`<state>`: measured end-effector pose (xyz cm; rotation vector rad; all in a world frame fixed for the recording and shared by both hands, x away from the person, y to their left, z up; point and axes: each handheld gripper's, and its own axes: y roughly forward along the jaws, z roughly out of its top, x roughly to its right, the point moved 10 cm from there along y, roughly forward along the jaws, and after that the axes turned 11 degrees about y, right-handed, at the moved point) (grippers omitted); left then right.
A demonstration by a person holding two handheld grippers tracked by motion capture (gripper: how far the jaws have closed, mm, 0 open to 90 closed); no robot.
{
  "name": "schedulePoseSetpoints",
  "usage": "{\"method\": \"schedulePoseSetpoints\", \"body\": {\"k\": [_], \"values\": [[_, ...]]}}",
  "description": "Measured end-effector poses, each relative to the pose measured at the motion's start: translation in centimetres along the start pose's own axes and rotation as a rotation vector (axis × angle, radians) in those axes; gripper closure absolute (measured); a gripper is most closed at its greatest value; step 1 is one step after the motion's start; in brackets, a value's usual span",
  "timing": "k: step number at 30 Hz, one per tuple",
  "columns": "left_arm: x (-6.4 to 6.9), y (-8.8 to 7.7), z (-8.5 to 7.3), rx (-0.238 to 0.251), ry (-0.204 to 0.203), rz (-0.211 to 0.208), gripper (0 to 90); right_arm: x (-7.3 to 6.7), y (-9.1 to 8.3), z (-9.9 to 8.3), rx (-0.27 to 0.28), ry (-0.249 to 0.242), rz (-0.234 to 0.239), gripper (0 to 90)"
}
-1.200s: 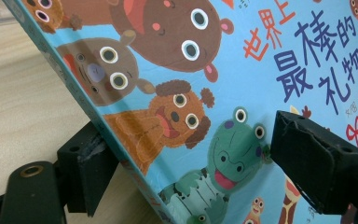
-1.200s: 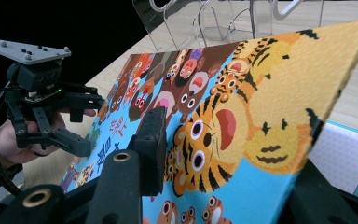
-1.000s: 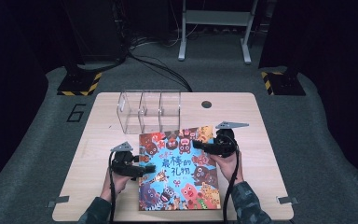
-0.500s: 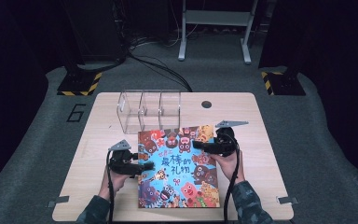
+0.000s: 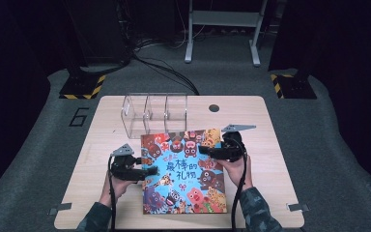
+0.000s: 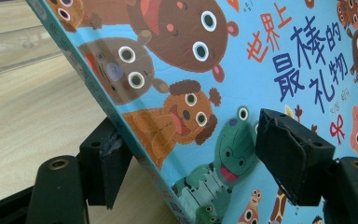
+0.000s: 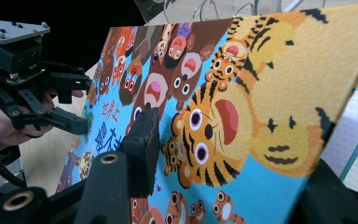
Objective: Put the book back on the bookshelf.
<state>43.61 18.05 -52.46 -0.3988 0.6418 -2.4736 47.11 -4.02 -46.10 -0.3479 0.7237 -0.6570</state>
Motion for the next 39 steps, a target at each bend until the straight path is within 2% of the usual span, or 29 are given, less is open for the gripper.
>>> {"method": "schedulePoseSetpoints", "body": {"k": [8,18,19,21,24,25,31,33,35,39], "values": [[-0.1,-0.5,0.5,0.006,0.023,0.019,31.2,-0.1,-0.1,0.4,0.008,-0.005,-0.008,50.8],[-0.2,-1.2,1.3,0.026,0.031,0.045,37.2,-0.1,-0.3,0.5,0.003,-0.009,-0.025,48.6],[-0.4,-1.2,1.4,0.024,0.053,0.054,37.8,-0.1,-0.3,0.6,0.007,-0.012,-0.025,48.6],[-0.3,-1.3,1.4,0.021,0.049,0.055,38.0,-0.1,-0.4,0.6,0.008,-0.013,-0.025,48.6],[-0.4,-1.5,1.5,0.018,0.063,0.063,38.5,-0.2,-0.4,0.7,0.006,-0.011,-0.028,48.0],[-0.4,-1.5,1.6,0.023,0.066,0.072,38.9,-0.1,-0.4,0.7,0.002,-0.013,-0.04,47.5],[-0.4,-2.0,2.2,0.047,0.097,0.092,42.8,-0.1,-0.5,0.8,0.001,-0.014,-0.038,47.0],[-0.5,-2.2,2.4,0.051,0.109,0.1,43.8,0.0,-0.5,0.8,-0.002,-0.022,-0.053,46.1],[-0.4,-2.3,2.4,0.04,0.112,0.095,43.9,-0.1,-0.6,0.9,-0.002,-0.028,-0.053,46.0],[-0.5,-2.4,2.7,0.053,0.131,0.123,44.0,-0.3,-0.6,1.1,0.002,-0.027,-0.055,46.1]]}}
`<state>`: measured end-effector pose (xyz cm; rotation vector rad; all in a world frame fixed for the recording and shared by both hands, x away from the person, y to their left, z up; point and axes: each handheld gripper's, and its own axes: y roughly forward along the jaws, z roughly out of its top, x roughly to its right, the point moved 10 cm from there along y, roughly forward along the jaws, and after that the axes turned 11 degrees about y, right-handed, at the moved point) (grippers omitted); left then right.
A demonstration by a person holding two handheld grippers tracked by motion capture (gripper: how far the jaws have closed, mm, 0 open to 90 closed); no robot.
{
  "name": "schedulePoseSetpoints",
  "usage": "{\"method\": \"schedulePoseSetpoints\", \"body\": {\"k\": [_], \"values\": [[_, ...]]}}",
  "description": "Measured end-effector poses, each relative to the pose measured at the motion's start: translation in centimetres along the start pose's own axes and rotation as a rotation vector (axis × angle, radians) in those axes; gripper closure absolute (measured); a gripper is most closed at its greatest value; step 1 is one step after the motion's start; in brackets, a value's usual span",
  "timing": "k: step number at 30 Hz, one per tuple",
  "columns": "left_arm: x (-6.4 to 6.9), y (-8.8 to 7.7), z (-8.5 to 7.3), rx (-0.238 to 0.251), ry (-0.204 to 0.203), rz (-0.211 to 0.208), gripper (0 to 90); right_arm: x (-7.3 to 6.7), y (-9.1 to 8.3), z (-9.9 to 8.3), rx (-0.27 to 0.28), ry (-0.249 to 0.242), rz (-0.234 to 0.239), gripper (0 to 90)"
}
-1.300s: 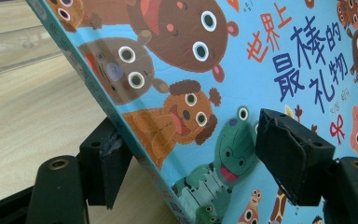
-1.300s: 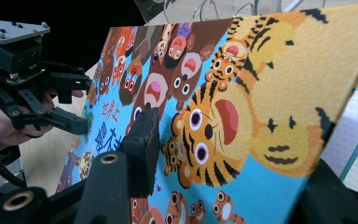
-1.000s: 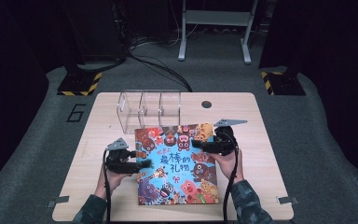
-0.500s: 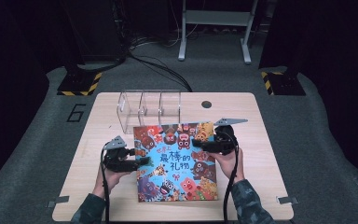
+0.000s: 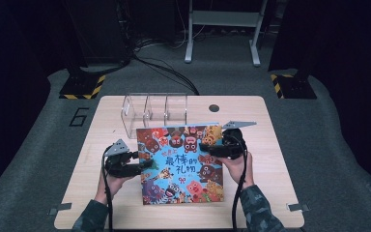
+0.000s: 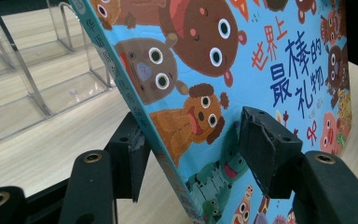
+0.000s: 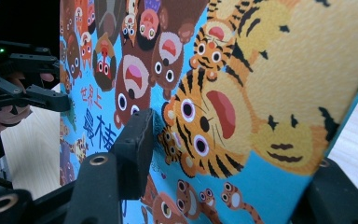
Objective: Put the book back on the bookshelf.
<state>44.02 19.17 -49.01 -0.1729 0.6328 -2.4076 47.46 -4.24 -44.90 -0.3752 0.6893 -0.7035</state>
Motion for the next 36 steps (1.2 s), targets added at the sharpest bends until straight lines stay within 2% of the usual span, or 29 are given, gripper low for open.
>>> {"method": "schedulePoseSetpoints", "body": {"k": [3,5,8,11,12,14,15,18,21,22,23,28,29,32,33,35,36], "values": [[0.0,-0.1,0.2,0.0,0.014,0.013,44.2,-0.1,0.0,0.3,0.01,-0.017,-0.001,46.1],[0.1,-0.3,0.3,-0.01,0.024,0.007,44.4,-0.2,-0.1,0.4,0.012,-0.018,-0.002,46.1],[0.0,-0.3,0.4,0.001,0.039,0.022,44.6,-0.2,-0.2,0.4,0.013,-0.021,-0.004,46.0],[0.1,-0.5,0.3,-0.011,0.043,0.01,44.7,-0.3,-0.3,0.4,0.01,-0.033,-0.006,45.9],[-0.1,-0.4,0.5,0.005,0.054,0.031,44.7,-0.3,-0.3,0.5,0.009,-0.039,-0.008,45.8],[0.0,-0.4,0.6,0.01,0.053,0.034,44.7,-0.3,-0.3,0.5,0.014,-0.047,-0.011,45.7],[0.0,-0.6,0.6,0.001,0.069,0.033,44.8,-0.4,-0.4,0.6,0.014,-0.047,-0.016,45.7],[-0.1,-0.5,1.0,0.03,0.073,0.061,45.1,-0.5,-0.5,0.7,0.021,-0.068,-0.021,45.5],[-0.1,-0.7,1.2,0.037,0.081,0.076,45.5,-0.7,-0.6,0.9,0.028,-0.084,-0.028,45.3],[-0.1,-0.9,1.2,0.022,0.095,0.072,45.5,-0.8,-0.6,1.0,0.032,-0.092,-0.029,45.3],[-0.3,-0.8,1.4,0.038,0.103,0.095,45.5,-0.8,-0.7,1.0,0.034,-0.095,-0.034,45.2],[-0.4,-1.1,1.6,0.033,0.125,0.123,46.0,-1.1,-0.8,1.2,0.049,-0.128,-0.043,45.2],[-0.4,-1.2,1.6,0.027,0.136,0.117,46.0,-1.2,-0.9,1.3,0.055,-0.135,-0.044,45.2],[-0.4,-1.3,1.8,0.036,0.148,0.141,46.2,-1.4,-1.0,1.3,0.07,-0.153,-0.053,45.2],[-0.6,-1.4,1.9,0.039,0.162,0.161,46.3,-1.5,-1.0,1.4,0.074,-0.165,-0.053,45.1],[-0.5,-1.5,2.0,0.04,0.166,0.168,46.5,-1.6,-1.1,1.5,0.084,-0.179,-0.06,45.1],[-0.6,-1.6,2.1,0.042,0.188,0.187,46.8,-1.7,-1.2,1.5,0.085,-0.182,-0.064,44.9]]}}
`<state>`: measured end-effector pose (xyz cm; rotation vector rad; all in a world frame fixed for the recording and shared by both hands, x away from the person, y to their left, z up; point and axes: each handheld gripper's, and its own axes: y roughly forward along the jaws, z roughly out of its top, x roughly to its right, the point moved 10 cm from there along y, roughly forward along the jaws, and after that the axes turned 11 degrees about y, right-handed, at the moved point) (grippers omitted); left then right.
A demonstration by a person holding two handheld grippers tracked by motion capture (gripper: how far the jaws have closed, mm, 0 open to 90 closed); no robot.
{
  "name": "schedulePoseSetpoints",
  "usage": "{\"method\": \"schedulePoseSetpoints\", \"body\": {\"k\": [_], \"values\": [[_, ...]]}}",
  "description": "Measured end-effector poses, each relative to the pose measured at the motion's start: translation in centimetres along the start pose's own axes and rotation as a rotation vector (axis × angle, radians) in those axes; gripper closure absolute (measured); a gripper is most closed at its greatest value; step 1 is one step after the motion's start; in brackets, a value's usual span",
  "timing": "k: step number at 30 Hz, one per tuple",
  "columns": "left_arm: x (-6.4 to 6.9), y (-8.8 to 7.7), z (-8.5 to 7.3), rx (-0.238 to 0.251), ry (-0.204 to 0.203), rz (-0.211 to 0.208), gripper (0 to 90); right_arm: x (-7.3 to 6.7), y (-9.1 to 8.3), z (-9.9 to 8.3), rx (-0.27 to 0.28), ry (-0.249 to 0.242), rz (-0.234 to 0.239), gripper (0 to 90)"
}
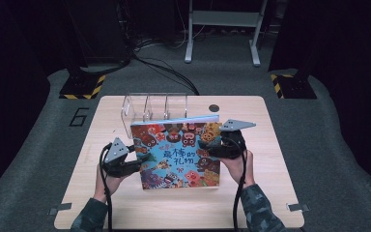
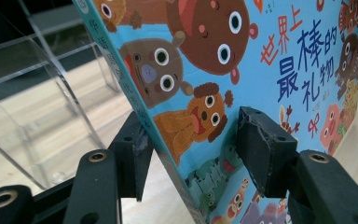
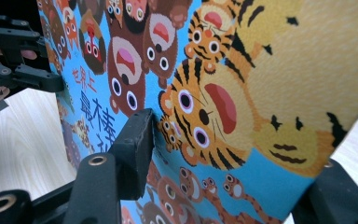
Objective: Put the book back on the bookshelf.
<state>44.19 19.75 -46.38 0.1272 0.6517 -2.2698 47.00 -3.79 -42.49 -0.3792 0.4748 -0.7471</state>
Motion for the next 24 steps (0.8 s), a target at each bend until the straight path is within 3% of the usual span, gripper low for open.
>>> {"method": "schedulePoseSetpoints", "body": {"k": [3,5,8,9,11,12,14,17,18,19,20,23,24], "values": [[0.06,-0.06,0.07,0.015,0.001,0.007,47.4,-0.06,-0.04,0.08,0.002,-0.028,-0.017,44.2],[0.07,-0.16,0.05,0.029,-0.002,0.003,47.8,-0.03,-0.05,0.01,-0.004,-0.015,-0.005,44.2],[0.04,-0.32,0.07,0.07,-0.058,-0.054,47.5,-0.04,-0.03,0.03,-0.005,-0.024,0.01,44.3],[0.02,-0.2,0.15,0.081,-0.072,-0.05,45.9,-0.05,-0.03,0.03,-0.005,-0.021,0.007,44.3],[0.01,-0.1,0.02,0.053,-0.051,-0.035,46.0,-0.06,0.02,0.1,0.001,-0.03,0.002,44.2],[-0.06,0.01,0.01,0.054,-0.048,-0.016,46.8,-0.05,0.04,0.14,0.002,-0.036,-0.004,44.1],[-0.04,-0.03,0.02,0.057,-0.047,-0.019,47.9,-0.04,0.06,0.19,0.009,-0.041,-0.013,43.8],[-0.06,-0.18,0.38,0.093,-0.015,0.023,50.1,0.06,-0.06,0.42,0.032,-0.065,-0.025,42.9],[-0.09,-0.29,0.45,0.093,-0.002,0.025,52.1,0.15,-0.1,0.48,0.036,-0.062,-0.032,42.4],[0.16,-0.25,0.54,0.098,-0.021,0.024,53.2,0.28,-0.12,0.56,0.035,-0.06,-0.033,42.3],[-0.06,-0.29,0.51,0.086,0.002,0.022,53.4,0.38,-0.12,0.6,0.036,-0.064,-0.028,42.4],[0.01,-0.41,0.66,0.098,-0.029,-0.025,52.2,0.42,-0.14,0.53,0.024,-0.051,-0.014,42.7],[0.19,-0.52,0.72,0.106,-0.047,-0.062,50.3,0.43,-0.16,0.5,0.022,-0.049,-0.012,42.8]]}}
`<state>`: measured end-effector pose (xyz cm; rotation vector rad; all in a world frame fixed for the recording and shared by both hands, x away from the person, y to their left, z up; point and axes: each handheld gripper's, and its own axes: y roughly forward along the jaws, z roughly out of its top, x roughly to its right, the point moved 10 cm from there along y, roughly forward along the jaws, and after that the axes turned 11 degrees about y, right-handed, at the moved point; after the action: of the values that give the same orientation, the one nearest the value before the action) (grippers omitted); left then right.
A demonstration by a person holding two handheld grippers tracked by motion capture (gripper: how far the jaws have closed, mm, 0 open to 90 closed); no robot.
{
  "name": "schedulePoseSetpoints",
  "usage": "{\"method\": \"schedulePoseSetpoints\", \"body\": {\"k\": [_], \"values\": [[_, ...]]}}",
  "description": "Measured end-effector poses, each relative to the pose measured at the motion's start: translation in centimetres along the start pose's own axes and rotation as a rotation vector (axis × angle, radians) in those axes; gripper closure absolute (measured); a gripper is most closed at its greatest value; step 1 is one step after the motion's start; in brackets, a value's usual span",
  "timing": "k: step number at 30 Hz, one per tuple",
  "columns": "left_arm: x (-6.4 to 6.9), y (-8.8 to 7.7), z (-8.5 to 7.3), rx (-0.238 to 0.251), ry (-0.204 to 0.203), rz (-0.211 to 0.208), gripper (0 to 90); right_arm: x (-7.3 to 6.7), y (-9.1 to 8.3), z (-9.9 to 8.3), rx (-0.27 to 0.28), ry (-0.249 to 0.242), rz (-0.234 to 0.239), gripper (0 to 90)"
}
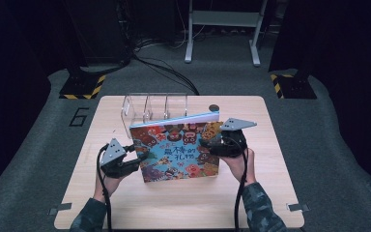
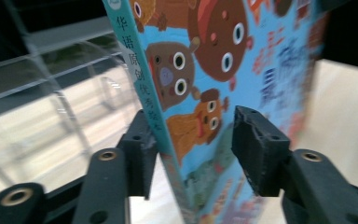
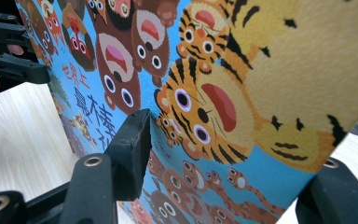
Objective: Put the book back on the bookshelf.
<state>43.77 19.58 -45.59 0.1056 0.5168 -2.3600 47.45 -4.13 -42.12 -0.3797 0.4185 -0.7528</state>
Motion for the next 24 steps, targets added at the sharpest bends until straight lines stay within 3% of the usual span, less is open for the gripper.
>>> {"method": "schedulePoseSetpoints", "body": {"k": [3,9,12,15,16,24], "values": [[0.1,-0.1,0.4,0.018,-0.039,-0.06,46.0,0.0,-0.1,-0.1,-0.004,-0.003,0.014,43.2],[0.1,-0.2,0.7,0.014,-0.032,-0.093,43.9,0.1,-0.2,-0.1,-0.001,0.002,0.027,43.7],[-0.1,-0.1,1.0,0.01,-0.025,-0.069,46.0,0.1,-0.2,-0.1,0.001,-0.001,0.028,43.8],[-0.5,0.0,1.0,-0.012,0.008,-0.003,52.9,0.3,-0.1,0.0,0.008,0.001,0.012,42.5],[-0.5,0.0,1.1,-0.009,0.009,-0.001,56.7,0.3,-0.1,0.1,0.007,-0.001,0.002,41.3],[0.0,-0.3,1.1,0.018,0.037,0.034,57.3,0.5,0.2,0.4,-0.013,0.001,0.006,39.1]]}}
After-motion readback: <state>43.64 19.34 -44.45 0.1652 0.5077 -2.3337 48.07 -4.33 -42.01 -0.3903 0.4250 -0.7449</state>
